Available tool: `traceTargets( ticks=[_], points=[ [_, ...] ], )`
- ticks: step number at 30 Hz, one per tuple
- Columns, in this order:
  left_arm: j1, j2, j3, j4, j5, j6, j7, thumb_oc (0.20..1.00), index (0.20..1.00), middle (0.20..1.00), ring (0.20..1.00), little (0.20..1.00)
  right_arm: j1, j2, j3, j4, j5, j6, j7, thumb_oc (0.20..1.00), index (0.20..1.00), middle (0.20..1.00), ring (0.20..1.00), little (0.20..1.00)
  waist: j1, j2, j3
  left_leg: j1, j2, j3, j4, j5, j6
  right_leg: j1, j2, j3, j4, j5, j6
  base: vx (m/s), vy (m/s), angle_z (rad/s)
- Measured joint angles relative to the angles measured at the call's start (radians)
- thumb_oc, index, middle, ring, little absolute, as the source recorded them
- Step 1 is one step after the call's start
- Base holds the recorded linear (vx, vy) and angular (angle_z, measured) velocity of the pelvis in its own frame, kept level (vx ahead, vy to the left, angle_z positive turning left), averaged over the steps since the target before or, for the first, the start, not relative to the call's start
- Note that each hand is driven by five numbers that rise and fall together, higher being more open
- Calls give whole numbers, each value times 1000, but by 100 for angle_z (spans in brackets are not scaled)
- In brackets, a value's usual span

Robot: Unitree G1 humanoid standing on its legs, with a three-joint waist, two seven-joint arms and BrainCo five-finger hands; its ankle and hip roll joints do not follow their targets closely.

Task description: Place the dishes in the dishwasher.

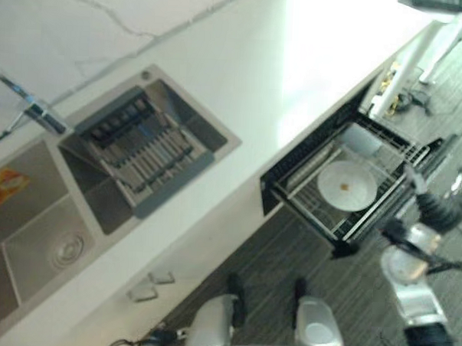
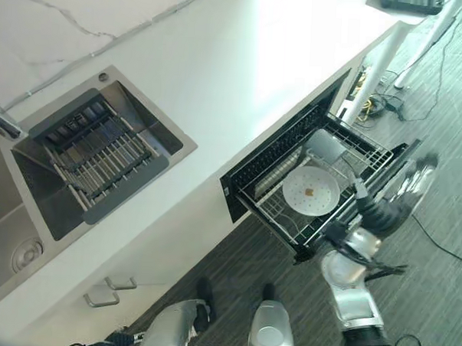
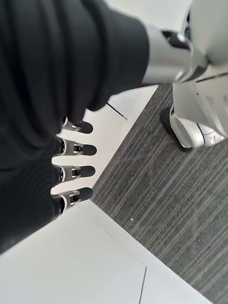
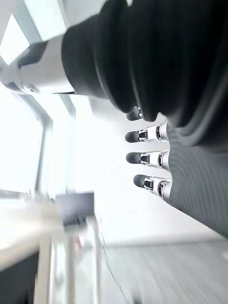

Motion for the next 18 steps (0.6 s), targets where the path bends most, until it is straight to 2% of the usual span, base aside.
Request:
traceTargets(
  ticks=[3,4,6,9,13,14,15,18],
  points=[
    [14,1,31,8,33,3,-22,1000,1000,1000,1000,1000,59,-34,-144,6,50,-23,39,1000,1000,1000,1000,1000,-1,-16,-10,5,6,8,1,-6,-1,-5,5,6,0,-4,-2,30,-50,-10],
    [20,1,43,25,34,2,-30,1000,1000,1000,1000,1000,83,-33,-213,41,69,-33,15,1000,1000,1000,1000,1000,-6,-24,-14,7,12,22,1,-9,-5,-5,10,20,1,-4,-2,36,-48,-23],
    [25,-2,54,42,35,-4,-38,1000,1000,1000,1000,1000,108,-25,-263,87,99,-43,-16,1000,1000,1000,1000,1000,-31,-25,-16,8,13,25,3,-10,-5,-5,10,22,0,-4,-2,42,-42,-11],
    [28,-2,54,73,64,-18,-51,1000,1000,1000,1000,1000,120,45,-362,253,217,-81,-81,1000,1000,1000,1000,1000,-39,-17,-34,9,14,27,3,-13,-6,-3,11,22,-2,-7,-2,11,-6,-1],
    [-27,28,-17,102,62,-15,-65,1000,1000,1000,1000,1000,0,42,-505,613,582,-91,-36,1000,1000,1000,1000,1000,-19,27,-46,5,12,23,3,-14,-5,-5,3,0,0,-6,-1,-15,-72,2],
    [-39,35,-33,111,61,-15,-65,1000,1000,1000,1000,1000,-29,35,-512,682,625,-89,-15,1000,1000,1000,1000,1000,-15,31,-45,4,13,23,4,-13,-5,-6,-1,-11,3,-6,-1,-19,-85,1],
    [-49,37,-38,114,58,-14,-65,1000,1000,1000,1000,1000,-65,23,-512,759,696,-70,16,1000,1000,1000,1000,1000,-4,43,-44,3,13,22,4,-14,-4,-10,-4,-18,11,-6,-1,-34,-78,-2],
    [-65,34,-65,89,49,-30,-63,1000,1000,1000,1000,1000,-144,-22,-423,783,848,-19,203,1000,1000,1000,1000,1000,22,97,-14,-13,13,20,10,-10,-3,-44,-14,-33,53,-14,-4,-91,-64,1]
  ],
)
